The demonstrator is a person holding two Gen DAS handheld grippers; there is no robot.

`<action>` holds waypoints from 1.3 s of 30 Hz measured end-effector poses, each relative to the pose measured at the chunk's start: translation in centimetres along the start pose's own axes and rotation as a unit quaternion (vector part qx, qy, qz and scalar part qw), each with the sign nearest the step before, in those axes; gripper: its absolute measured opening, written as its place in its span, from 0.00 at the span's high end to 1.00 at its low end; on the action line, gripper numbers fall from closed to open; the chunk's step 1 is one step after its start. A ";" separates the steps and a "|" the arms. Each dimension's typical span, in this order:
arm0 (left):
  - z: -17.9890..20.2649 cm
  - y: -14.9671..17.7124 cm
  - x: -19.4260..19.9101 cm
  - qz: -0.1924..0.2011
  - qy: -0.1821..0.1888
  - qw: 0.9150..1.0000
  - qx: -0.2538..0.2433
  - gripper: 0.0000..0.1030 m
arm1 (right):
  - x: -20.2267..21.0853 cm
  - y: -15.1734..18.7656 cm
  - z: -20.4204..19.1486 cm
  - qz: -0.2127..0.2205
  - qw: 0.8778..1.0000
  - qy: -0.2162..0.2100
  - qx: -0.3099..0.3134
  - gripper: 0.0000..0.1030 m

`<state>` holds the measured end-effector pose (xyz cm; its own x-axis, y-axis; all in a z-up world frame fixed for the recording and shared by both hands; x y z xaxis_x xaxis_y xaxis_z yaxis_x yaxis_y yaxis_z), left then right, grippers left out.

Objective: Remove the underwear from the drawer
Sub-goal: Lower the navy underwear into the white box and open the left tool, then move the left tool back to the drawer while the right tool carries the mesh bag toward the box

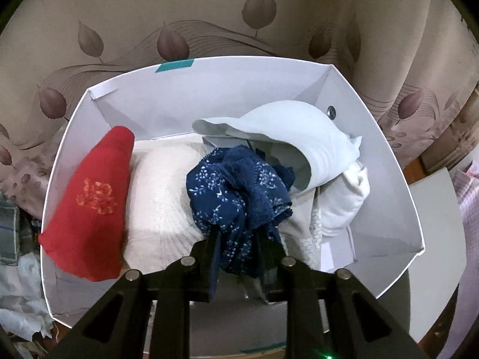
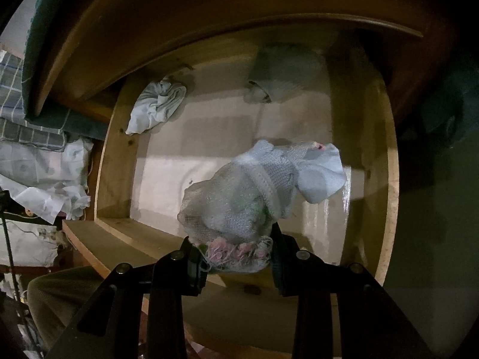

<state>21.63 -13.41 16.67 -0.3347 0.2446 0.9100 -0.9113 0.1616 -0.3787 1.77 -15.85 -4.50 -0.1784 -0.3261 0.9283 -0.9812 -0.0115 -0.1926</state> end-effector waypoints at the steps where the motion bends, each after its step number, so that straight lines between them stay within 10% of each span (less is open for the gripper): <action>1: 0.1 0.1 0.0 -0.001 -0.001 1.000 -0.002 0.76 | 0.0 0.0 0.0 0.000 1.000 0.000 0.001 0.69; 15: -0.2 1.4 6.2 0.080 0.014 0.997 -0.018 0.56 | 0.3 -0.2 0.0 0.012 1.000 0.008 0.006 0.69; 25: -5.7 8.4 10.2 0.122 0.006 0.992 0.000 0.52 | 1.1 -0.6 -0.2 0.033 0.998 0.038 0.026 0.69; 29: -8.3 12.5 9.1 0.156 -0.042 0.987 0.003 0.52 | 1.8 -0.8 -0.3 0.051 0.997 0.040 0.035 0.69; 39: -14.1 19.3 0.1 0.103 -0.080 0.990 0.060 0.52 | 3.6 -0.8 -1.7 0.085 0.992 0.065 0.063 0.69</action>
<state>7.41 3.16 7.05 -0.5420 0.1044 0.8338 -0.8381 0.0062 -0.5455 1.82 -15.44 -0.45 -0.3571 -0.2086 0.9105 -0.9204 -0.0873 -0.3810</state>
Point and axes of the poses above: each gripper's, at about its wrist camera, not at the fingertips, and x roughly against the way its jaws point, z to its right, y to its underside, the point moved 5 cm from there along -x, roughly the way its jaws point, and after that the axes turned 15 degrees about x, right-handed, at the moved point
